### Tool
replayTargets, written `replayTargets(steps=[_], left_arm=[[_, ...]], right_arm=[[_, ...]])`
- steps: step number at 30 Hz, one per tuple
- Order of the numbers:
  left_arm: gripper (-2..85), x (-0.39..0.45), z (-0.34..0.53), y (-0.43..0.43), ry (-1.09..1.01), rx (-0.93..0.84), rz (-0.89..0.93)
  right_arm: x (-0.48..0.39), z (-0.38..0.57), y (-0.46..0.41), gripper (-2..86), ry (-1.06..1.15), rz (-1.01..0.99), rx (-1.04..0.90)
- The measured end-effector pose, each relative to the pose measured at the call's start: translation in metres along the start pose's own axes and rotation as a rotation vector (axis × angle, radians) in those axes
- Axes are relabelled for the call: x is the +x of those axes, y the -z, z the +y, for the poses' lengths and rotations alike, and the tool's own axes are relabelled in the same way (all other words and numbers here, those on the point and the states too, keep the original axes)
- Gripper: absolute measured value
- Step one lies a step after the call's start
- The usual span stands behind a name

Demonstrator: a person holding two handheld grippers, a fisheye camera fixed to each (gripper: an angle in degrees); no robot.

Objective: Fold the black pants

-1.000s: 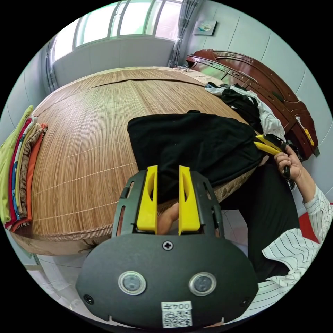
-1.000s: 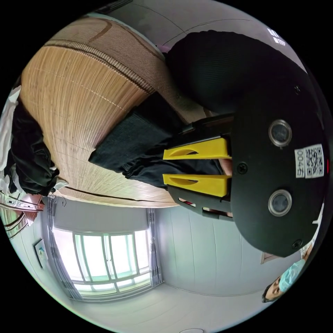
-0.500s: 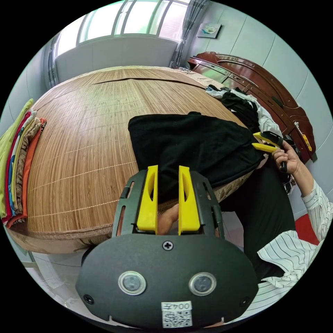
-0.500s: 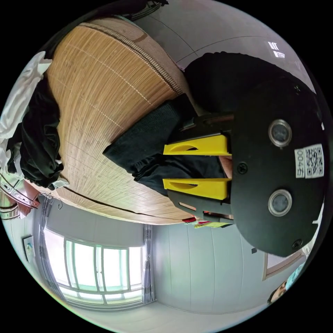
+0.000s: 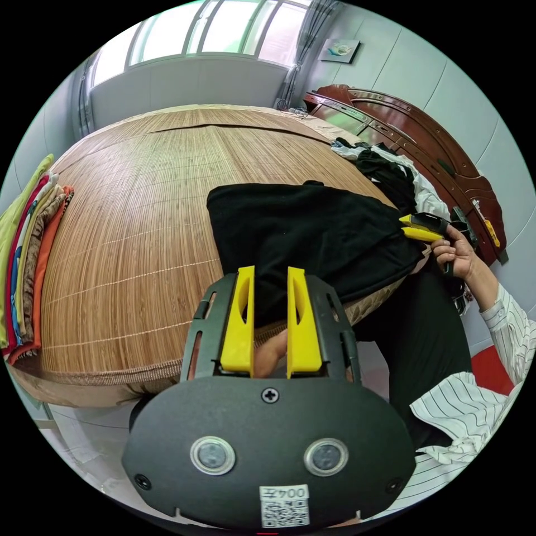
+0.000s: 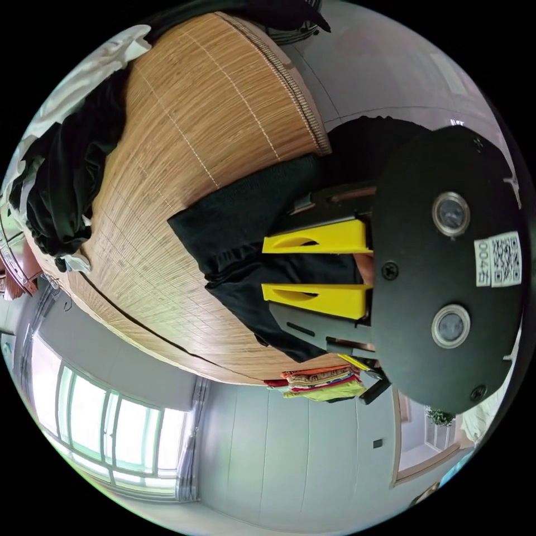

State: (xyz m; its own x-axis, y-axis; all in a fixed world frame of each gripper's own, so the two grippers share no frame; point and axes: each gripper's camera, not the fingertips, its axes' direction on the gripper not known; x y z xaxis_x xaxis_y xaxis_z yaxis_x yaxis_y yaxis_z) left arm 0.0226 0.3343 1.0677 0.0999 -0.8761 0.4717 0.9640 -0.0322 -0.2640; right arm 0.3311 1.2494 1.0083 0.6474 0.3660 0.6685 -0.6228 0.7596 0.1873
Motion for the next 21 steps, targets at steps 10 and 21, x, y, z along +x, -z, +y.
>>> replayTargets(steps=[10,21], left_arm=[[8.9,0.007,0.005,0.001,0.007,-0.003,0.002],[8.6,0.016,0.018,-0.001,0.016,0.005,0.009]], right_arm=[[-0.021,-0.014,-0.021,8.5,0.066,-0.066,-0.019],[-0.052,-0.029,-0.058,3.9,0.141,0.166,-0.063]])
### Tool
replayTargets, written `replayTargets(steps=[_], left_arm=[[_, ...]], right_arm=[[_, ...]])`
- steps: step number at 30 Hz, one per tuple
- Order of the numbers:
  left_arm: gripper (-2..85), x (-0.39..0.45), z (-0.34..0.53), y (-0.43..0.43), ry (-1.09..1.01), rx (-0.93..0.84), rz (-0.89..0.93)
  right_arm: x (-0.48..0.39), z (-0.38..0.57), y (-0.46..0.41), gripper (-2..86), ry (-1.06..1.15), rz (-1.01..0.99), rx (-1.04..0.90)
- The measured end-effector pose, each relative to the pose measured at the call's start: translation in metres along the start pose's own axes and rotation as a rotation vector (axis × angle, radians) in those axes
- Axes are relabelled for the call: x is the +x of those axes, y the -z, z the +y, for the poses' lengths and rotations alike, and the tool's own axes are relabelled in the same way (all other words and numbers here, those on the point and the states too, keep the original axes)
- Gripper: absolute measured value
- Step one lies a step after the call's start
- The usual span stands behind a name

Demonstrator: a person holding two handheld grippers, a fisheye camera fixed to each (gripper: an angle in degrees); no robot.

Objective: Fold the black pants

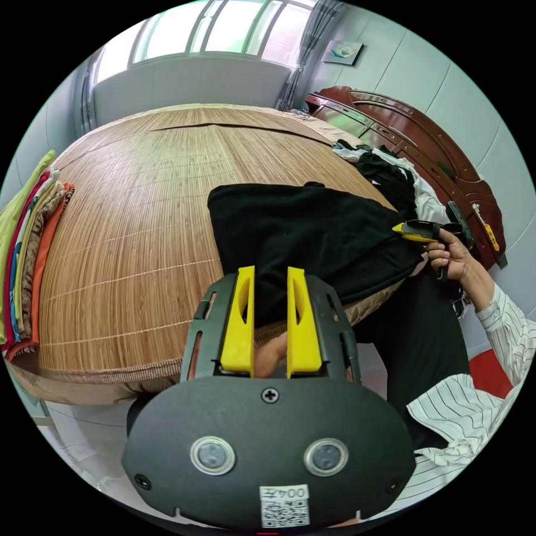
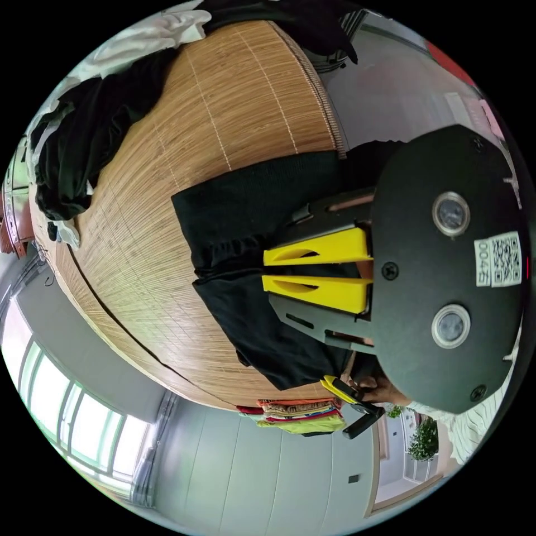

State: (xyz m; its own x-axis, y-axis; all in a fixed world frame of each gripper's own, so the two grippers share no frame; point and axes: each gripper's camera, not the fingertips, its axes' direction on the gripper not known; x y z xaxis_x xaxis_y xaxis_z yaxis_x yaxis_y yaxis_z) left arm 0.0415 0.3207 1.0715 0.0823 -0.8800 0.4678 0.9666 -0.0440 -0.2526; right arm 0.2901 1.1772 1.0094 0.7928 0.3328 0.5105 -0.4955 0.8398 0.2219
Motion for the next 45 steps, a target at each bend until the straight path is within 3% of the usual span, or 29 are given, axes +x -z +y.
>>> replayTargets(steps=[5,10,20,27,45], left_arm=[[7.9,0.019,0.009,0.03,-0.041,0.096,-0.023],[7.6,0.079,0.025,0.059,-0.134,0.19,0.073],[7.3,0.214,0.044,-0.012,-0.3,0.123,0.041],[7.0,0.253,0.022,-0.048,-0.315,0.142,-0.135],[3.9,0.147,0.022,-0.058,-0.007,0.073,-0.378]], right_arm=[[-0.047,-0.01,0.029,3.3,0.078,-0.012,0.052],[-0.106,-0.024,0.06,3.2,0.15,-0.048,0.069],[-0.208,-0.043,0.099,3.2,0.188,-0.129,0.085],[-0.259,-0.044,0.129,3.1,0.234,-0.152,0.101],[-0.302,-0.049,0.172,3.3,0.267,-0.182,0.128]])
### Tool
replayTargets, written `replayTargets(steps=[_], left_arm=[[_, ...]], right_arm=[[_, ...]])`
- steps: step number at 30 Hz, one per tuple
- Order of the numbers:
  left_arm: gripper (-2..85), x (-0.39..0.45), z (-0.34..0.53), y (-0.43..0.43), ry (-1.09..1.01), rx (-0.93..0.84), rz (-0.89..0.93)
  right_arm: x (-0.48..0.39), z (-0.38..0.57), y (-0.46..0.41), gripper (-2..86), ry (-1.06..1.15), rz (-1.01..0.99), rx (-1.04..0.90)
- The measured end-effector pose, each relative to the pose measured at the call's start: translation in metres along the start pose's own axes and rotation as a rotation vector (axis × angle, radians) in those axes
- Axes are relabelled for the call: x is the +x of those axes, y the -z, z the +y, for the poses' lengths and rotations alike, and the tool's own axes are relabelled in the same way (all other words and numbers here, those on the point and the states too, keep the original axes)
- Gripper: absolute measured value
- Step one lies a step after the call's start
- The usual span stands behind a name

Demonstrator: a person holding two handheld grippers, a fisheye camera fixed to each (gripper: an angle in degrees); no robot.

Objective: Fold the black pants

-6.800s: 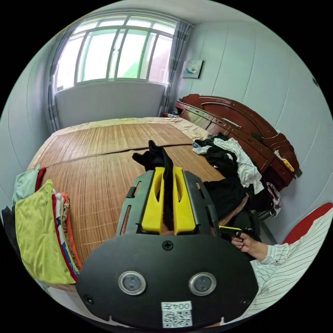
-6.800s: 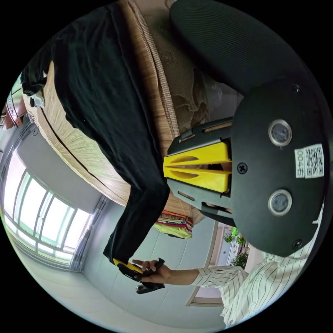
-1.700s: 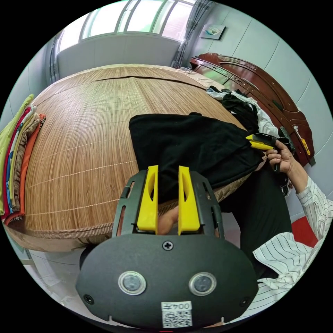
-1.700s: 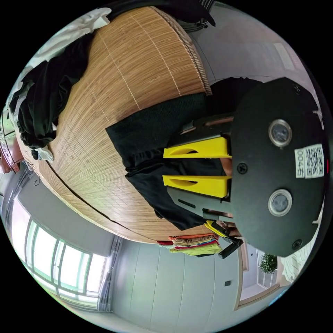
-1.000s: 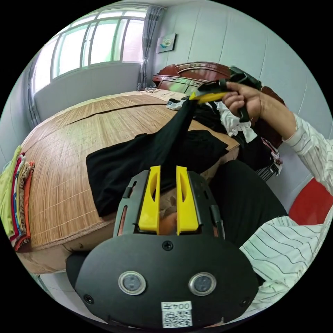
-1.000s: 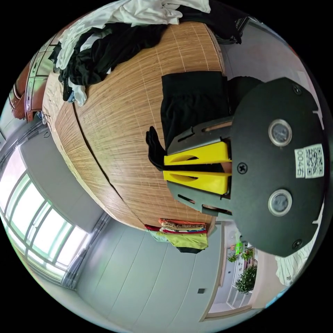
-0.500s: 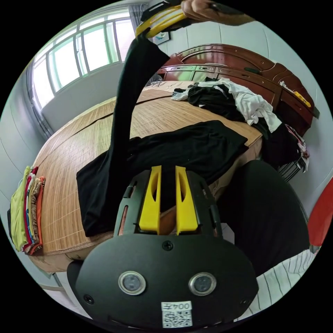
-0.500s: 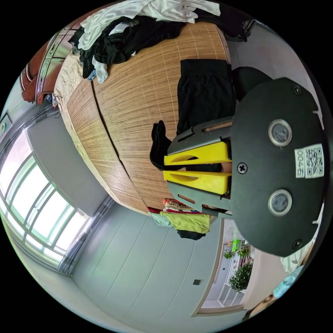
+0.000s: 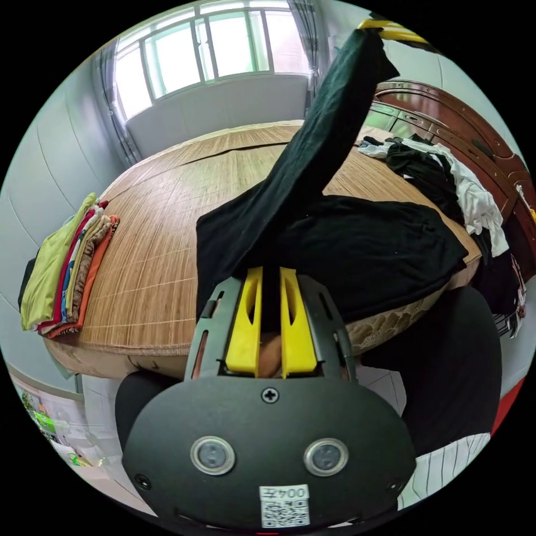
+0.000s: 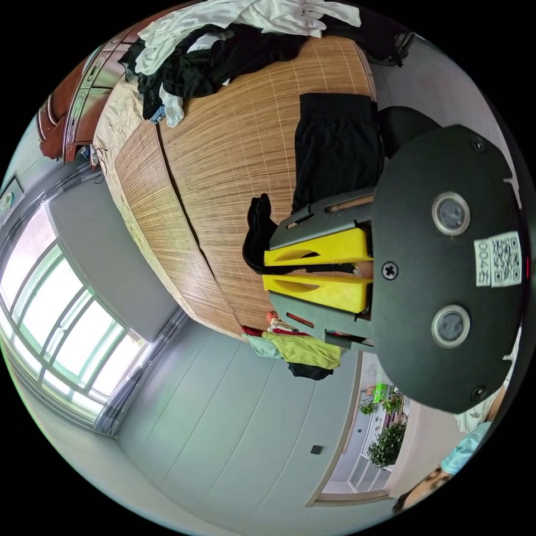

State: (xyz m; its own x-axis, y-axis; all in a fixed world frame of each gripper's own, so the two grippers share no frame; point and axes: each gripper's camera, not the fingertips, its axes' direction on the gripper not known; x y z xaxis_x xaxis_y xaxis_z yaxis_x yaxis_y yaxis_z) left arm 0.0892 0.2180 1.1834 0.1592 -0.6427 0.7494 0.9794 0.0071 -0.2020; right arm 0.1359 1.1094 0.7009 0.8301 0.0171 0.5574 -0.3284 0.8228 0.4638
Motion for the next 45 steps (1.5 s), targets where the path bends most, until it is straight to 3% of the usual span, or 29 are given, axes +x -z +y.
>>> replayTargets(steps=[12,20,24,30,37,39,41,45], left_arm=[[2.4,-0.074,0.03,0.007,0.071,-0.003,-0.059],[2.3,-0.111,0.038,-0.004,0.098,-0.048,-0.04],[2.0,-0.135,0.038,-0.007,0.169,-0.077,0.023],[1.9,-0.173,0.037,0.009,0.301,-0.105,0.135],[2.2,-0.18,0.018,0.028,0.321,0.008,0.252],[2.2,-0.163,-0.001,0.018,0.284,0.01,0.271],[2.0,-0.14,-0.019,0.004,0.219,0.009,0.233],[1.2,-0.096,-0.04,-0.032,0.088,0.013,0.155]], right_arm=[[0.047,0.033,0.015,3.4,0.02,0.071,-0.028],[0.179,0.137,-0.033,3.6,-0.011,0.311,-0.201],[0.239,0.183,-0.056,4.1,-0.13,0.224,-0.242],[0.263,0.208,-0.041,6.3,-0.23,0.03,-0.145],[0.265,0.226,-0.027,5.6,-0.312,-0.071,-0.06],[0.26,0.239,-0.011,3.0,-0.355,-0.056,0.043],[0.241,0.268,0.019,0.5,-0.394,0.052,0.271],[0.171,0.268,0.011,0.0,-0.143,0.244,0.281]])
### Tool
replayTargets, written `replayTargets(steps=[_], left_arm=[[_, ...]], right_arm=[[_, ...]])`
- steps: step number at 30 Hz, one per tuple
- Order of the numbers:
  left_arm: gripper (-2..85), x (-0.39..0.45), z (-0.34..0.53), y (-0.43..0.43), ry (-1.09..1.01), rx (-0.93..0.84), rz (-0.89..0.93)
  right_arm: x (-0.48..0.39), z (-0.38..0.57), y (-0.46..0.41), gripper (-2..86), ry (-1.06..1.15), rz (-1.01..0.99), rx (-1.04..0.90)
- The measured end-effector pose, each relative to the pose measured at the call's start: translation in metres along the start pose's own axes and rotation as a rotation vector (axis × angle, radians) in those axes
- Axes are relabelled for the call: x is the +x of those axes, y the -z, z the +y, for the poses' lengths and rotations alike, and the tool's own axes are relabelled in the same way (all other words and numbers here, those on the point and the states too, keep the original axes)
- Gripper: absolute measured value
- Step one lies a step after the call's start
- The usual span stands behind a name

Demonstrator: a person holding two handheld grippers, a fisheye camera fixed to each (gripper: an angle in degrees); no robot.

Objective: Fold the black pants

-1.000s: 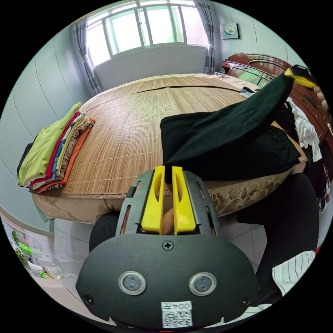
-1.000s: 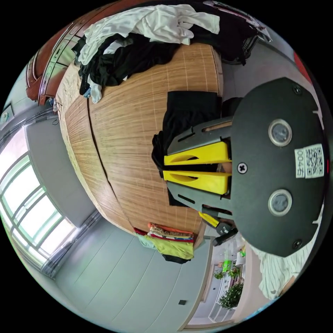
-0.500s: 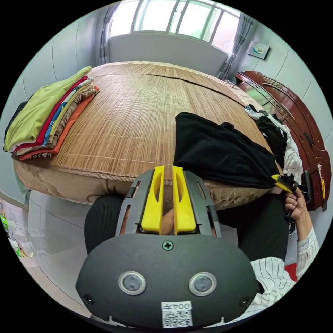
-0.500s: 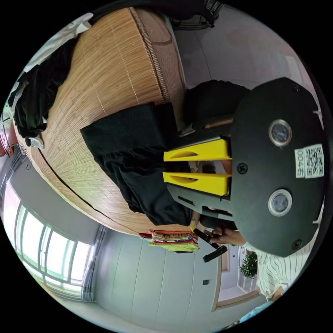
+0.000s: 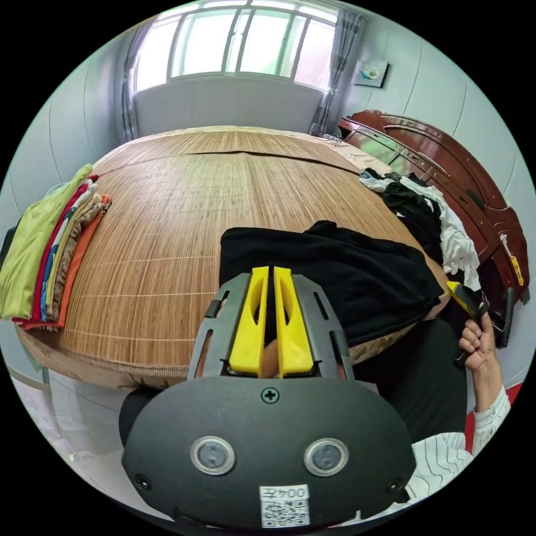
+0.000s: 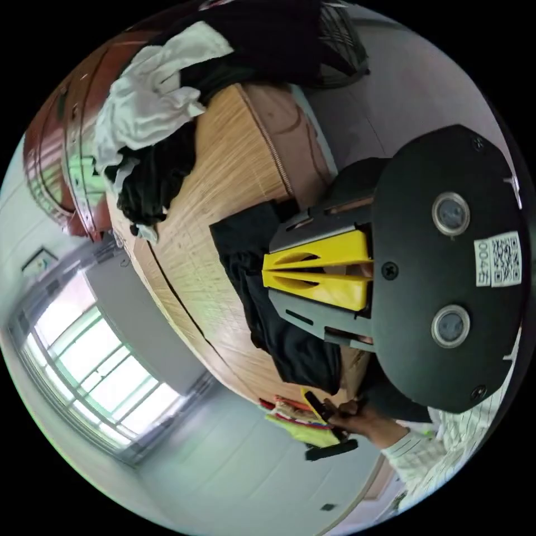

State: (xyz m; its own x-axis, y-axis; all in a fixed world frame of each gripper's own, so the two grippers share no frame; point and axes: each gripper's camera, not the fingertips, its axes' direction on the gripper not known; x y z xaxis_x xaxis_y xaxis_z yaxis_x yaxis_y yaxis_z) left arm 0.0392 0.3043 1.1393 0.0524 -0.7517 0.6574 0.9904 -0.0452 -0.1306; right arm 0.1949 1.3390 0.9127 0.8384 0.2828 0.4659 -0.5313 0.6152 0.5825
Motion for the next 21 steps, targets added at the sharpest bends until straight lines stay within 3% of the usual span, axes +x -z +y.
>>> replayTargets(steps=[2,5,10,21], left_arm=[[0.9,0.012,0.002,-0.017,-0.068,-0.006,-0.065],[0.6,0.035,0.013,-0.046,-0.207,-0.06,-0.19],[0.3,0.052,0.026,-0.058,-0.243,-0.046,-0.255],[0.2,0.045,0.03,-0.079,-0.222,-0.086,-0.176]], right_arm=[[-0.065,0.006,-0.018,0.8,0.257,0.131,-0.031],[-0.124,0.019,-0.06,5.4,0.459,0.31,-0.108],[-0.166,0.038,-0.131,6.3,0.602,0.484,-0.351],[-0.157,0.03,-0.134,3.9,0.553,0.334,-0.425]])
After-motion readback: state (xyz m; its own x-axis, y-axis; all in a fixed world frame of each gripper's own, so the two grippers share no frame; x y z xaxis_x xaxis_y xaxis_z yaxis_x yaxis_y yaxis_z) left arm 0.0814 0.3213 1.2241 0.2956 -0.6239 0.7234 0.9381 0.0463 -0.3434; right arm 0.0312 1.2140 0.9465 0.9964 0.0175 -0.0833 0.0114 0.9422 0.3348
